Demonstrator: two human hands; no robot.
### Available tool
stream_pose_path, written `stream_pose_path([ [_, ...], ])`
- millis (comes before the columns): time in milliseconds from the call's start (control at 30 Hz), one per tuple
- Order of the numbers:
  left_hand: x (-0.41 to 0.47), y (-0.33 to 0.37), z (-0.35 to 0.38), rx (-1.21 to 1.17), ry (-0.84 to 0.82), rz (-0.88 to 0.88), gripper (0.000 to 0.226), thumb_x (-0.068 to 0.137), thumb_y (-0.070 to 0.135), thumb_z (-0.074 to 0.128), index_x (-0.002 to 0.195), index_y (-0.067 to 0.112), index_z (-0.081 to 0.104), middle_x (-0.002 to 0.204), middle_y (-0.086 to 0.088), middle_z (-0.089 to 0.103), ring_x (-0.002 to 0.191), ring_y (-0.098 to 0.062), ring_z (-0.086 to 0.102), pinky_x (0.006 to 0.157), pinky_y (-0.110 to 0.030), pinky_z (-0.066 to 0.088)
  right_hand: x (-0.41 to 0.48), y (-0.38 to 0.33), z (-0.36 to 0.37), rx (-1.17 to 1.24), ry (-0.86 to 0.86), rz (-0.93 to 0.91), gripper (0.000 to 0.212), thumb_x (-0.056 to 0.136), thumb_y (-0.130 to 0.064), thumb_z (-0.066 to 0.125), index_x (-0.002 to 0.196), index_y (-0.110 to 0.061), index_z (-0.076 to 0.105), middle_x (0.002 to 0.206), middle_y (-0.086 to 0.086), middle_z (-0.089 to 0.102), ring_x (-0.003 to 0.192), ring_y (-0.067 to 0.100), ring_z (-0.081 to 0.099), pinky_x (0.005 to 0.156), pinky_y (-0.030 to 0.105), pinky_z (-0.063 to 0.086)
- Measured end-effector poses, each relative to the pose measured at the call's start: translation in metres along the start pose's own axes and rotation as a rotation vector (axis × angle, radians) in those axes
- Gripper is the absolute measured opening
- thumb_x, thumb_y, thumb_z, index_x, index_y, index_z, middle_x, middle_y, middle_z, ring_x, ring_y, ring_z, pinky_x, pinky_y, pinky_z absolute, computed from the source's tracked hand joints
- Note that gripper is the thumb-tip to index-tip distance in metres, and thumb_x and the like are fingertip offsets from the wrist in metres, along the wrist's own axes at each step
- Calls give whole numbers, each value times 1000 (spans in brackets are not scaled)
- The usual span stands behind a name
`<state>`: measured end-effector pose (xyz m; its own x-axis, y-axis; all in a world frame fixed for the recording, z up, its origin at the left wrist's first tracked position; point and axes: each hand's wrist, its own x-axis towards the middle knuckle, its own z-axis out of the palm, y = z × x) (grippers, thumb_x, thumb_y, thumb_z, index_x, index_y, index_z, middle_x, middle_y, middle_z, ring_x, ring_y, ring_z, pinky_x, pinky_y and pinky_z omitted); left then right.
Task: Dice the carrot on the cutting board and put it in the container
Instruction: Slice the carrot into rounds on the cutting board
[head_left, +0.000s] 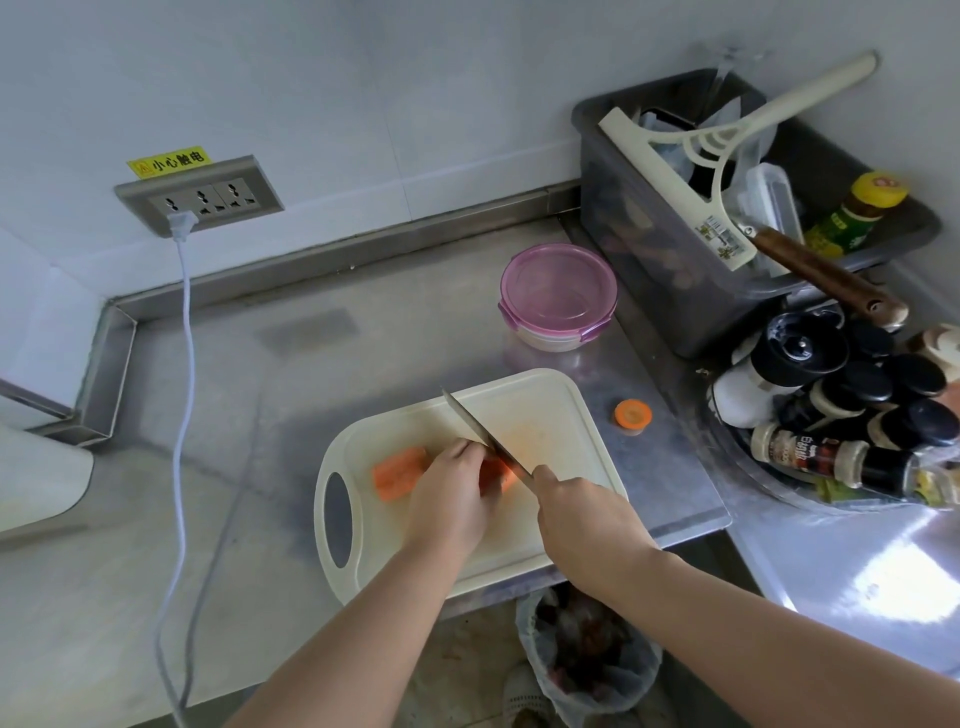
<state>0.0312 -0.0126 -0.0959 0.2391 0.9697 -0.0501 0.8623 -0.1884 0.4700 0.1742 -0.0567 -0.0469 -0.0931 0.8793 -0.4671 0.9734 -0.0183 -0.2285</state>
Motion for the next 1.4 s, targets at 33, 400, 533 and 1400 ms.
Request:
stream_pose_path([
  [33, 0, 0, 0, 1, 1, 1, 21, 88, 30, 62, 102, 15, 63, 108, 1, 62, 102, -20, 59, 76, -31, 45, 0, 0, -1, -8, -7, -1, 38, 89, 4, 41, 123, -11, 36, 65, -1, 37, 51, 14, 36, 42, 27, 26],
  [400, 1, 0, -4, -2, -17, 14, 21, 88, 26, 61, 108, 17, 62, 109, 4, 62, 98, -19, 59, 66, -24, 33, 16, 1, 10, 59, -55, 31, 30, 91, 1, 36, 118, -11, 38, 67, 0, 37, 71, 28, 48, 56, 34, 34],
  [533, -1, 2, -5, -20, -9, 16, 21, 88, 25, 62, 107, 17, 63, 107, 4, 62, 98, -18, 58, 69, -27, 37, 23, 5, 13, 80, -32, 63, 22, 94, -6, 37, 114, -14, 39, 69, 0, 40, 72, 26, 49, 51, 31, 32],
  [1400, -1, 0, -3, -12, -5, -12, 24, 90, 36, 61, 99, 15, 63, 104, 1, 61, 98, -20, 59, 74, -35, 47, 7, 2, 3, 42, 47, -1, 23, 98, -9, 33, 119, -15, 40, 66, -1, 42, 52, 16, 41, 43, 27, 27],
])
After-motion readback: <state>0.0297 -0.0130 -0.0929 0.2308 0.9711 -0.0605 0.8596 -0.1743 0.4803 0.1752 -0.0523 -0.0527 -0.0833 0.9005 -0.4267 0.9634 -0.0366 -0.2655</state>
